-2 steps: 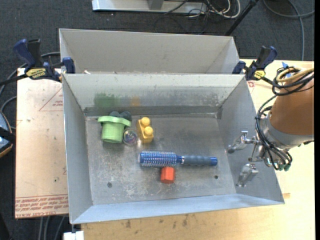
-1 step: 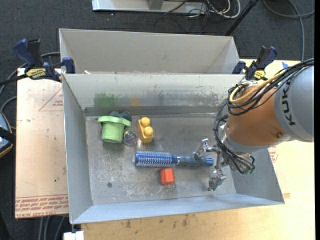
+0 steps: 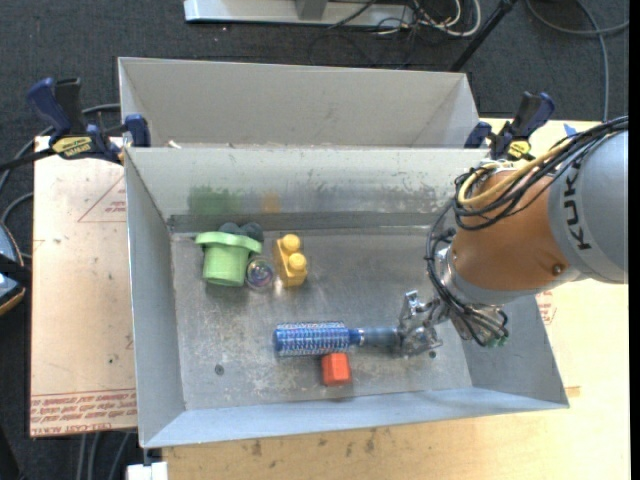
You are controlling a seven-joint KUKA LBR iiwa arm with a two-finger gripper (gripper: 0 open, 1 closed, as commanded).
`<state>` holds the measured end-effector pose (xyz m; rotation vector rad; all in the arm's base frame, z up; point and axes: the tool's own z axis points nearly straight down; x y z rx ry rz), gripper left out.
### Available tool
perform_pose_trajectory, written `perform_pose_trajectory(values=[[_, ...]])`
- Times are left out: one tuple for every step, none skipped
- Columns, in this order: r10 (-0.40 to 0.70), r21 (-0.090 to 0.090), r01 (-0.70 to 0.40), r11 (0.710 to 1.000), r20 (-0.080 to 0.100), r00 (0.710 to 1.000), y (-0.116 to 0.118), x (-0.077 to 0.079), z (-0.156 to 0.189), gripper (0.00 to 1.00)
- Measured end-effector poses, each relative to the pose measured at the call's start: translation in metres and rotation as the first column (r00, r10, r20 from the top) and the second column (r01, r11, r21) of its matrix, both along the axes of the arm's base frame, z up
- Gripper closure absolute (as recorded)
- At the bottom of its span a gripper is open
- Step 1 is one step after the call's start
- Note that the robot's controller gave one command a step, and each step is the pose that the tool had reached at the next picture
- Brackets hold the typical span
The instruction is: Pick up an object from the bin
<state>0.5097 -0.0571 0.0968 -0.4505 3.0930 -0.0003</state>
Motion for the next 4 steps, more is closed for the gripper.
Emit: perform_pose_trajectory(values=[[0.236, -0.003, -0.236, 0.972, -0.007, 0.972, 0.027, -0.016, 0.125, 1.00], [0.235, -0.001, -0.235, 0.972, -0.013, 0.972, 0.027, -0.017, 0.123, 0.00], [0.347, -0.004, -0.347, 0.938, -0.008, 0.938, 0.023, -0.012, -0.006, 0.00], [0.346, -0.003, -0.346, 0.938, -0.008, 0.938, 0.023, -0.012, -0.009, 1.00]])
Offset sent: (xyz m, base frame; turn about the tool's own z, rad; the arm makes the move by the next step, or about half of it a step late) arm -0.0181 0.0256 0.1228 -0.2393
